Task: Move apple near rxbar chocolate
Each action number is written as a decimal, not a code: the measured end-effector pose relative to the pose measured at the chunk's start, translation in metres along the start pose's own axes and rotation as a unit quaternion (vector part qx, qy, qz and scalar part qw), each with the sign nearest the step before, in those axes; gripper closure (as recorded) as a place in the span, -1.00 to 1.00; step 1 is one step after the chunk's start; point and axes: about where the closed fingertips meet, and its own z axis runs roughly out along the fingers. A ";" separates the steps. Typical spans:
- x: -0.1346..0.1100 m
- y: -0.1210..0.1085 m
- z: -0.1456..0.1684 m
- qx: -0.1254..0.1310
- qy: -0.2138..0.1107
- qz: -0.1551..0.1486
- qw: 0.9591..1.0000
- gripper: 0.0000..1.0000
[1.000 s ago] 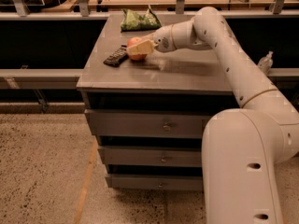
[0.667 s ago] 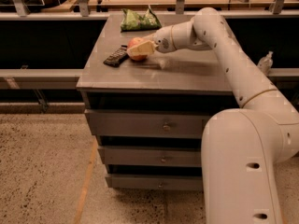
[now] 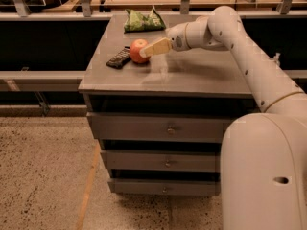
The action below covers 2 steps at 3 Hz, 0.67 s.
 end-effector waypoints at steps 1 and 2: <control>-0.004 -0.030 -0.060 0.101 0.007 -0.025 0.995 -1.00; -0.006 -0.041 -0.114 0.192 0.017 -0.040 0.981 -1.00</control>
Offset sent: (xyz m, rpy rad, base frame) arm -0.0063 -0.2369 0.1334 -0.1292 -0.4892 -0.8899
